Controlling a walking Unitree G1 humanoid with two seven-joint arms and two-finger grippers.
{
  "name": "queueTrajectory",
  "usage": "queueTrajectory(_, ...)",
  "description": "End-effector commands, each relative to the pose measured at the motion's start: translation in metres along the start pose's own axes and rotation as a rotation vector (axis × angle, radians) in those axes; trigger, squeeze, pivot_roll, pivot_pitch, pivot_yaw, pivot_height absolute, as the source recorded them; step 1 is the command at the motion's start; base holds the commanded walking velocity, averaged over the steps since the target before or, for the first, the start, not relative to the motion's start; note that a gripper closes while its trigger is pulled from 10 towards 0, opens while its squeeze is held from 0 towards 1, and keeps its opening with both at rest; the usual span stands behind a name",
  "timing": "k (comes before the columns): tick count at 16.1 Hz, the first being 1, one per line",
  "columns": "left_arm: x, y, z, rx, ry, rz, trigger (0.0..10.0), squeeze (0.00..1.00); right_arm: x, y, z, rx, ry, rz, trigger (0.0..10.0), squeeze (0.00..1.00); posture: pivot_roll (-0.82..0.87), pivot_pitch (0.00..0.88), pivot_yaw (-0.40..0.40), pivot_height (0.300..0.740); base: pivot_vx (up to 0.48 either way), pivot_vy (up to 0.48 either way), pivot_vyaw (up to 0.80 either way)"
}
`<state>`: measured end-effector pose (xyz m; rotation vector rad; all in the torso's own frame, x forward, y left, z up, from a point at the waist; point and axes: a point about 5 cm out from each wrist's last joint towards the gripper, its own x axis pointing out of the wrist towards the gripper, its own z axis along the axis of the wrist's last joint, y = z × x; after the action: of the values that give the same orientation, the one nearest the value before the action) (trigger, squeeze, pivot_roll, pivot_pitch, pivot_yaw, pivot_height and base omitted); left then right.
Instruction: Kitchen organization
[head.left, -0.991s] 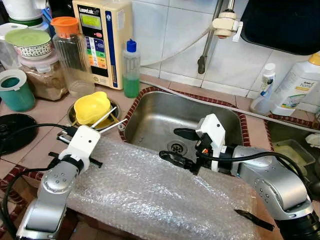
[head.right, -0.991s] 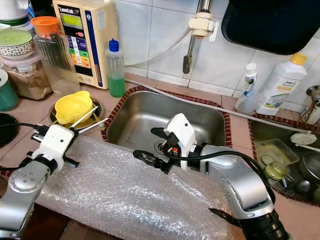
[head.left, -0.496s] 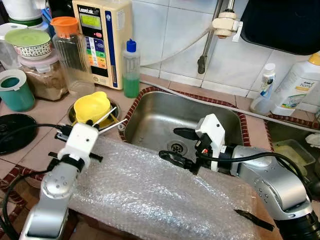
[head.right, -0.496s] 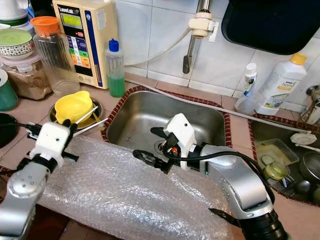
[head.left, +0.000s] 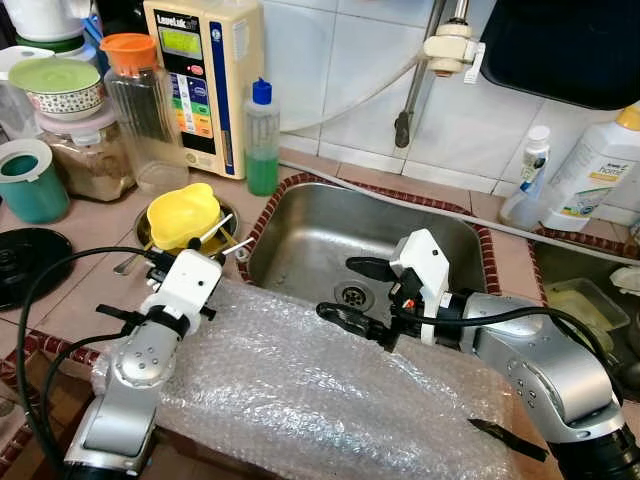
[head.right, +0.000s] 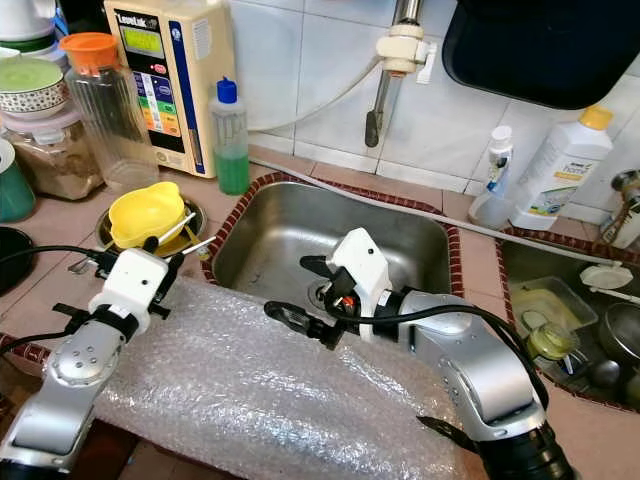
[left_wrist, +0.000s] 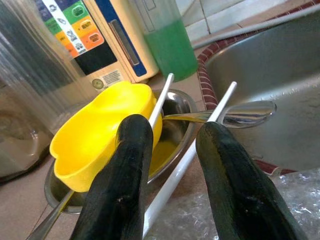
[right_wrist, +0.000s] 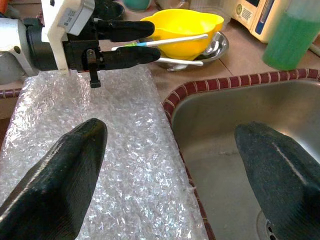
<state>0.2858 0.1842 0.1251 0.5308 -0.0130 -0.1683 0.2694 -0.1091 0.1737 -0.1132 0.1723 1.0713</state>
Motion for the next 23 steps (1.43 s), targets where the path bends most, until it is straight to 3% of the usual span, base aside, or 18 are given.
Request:
queueTrajectory(1, 0.004, -0.002, 0.000, 0.021, -0.006, -0.007, 10.0, 1.00, -0.004, 0.003, 0.004, -0.013, -0.003, 0.000, 10.0, 0.00, 0.08, 0.000, -0.064, 0.740, 0.000, 0.000, 0.00)
queueTrajectory(8, 0.013, -0.009, -0.012, 0.055, 0.065, -0.009, 10.0, 1.00, -0.008, 0.008, 0.004, 0.005, 0.007, 0.029, 10.0, 0.00, 0.07, 0.000, -0.065, 0.740, 0.000, 0.000, 0.00)
queueTrajectory(9, 0.015, -0.011, -0.011, 0.045, 0.064, -0.020, 10.0, 0.82, -0.008, 0.009, 0.004, 0.006, 0.008, 0.031, 10.0, 0.00, 0.07, 0.000, -0.065, 0.740, 0.000, 0.000, 0.00)
queueTrajectory(10, 0.018, -0.014, -0.010, 0.038, 0.059, -0.035, 10.0, 0.00, -0.008, 0.010, 0.003, 0.009, 0.010, 0.034, 10.0, 0.00, 0.07, 0.000, -0.067, 0.740, 0.000, 0.000, 0.00)
queueTrajectory(14, 0.020, -0.021, -0.009, 0.040, 0.058, -0.072, 10.0, 0.00, -0.009, 0.011, 0.003, 0.011, 0.014, 0.032, 10.0, 0.00, 0.06, 0.000, -0.063, 0.740, 0.000, 0.000, 0.00)
queueTrajectory(15, 0.020, -0.021, -0.010, 0.035, 0.064, -0.074, 4.6, 0.00, -0.009, 0.012, 0.003, 0.011, 0.015, 0.030, 10.0, 0.00, 0.06, 0.000, -0.062, 0.740, 0.000, 0.000, 0.00)
queueTrajectory(16, 0.020, -0.021, -0.011, 0.032, 0.068, -0.078, 2.0, 0.00, -0.009, 0.012, 0.003, 0.012, 0.016, 0.029, 10.0, 0.00, 0.06, 0.000, -0.062, 0.740, 0.000, 0.000, 0.00)
queueTrajectory(17, 0.020, -0.021, -0.013, 0.025, 0.078, -0.079, 0.0, 0.00, -0.010, 0.012, 0.002, 0.013, 0.018, 0.028, 10.0, 0.00, 0.06, 0.000, -0.062, 0.740, 0.000, 0.000, 0.00)
queueTrajectory(23, 0.021, -0.019, -0.014, 0.016, 0.093, -0.085, 0.0, 0.00, -0.010, 0.011, 0.002, 0.013, 0.021, 0.024, 10.0, 0.00, 0.06, 0.000, -0.062, 0.740, 0.000, 0.000, 0.00)
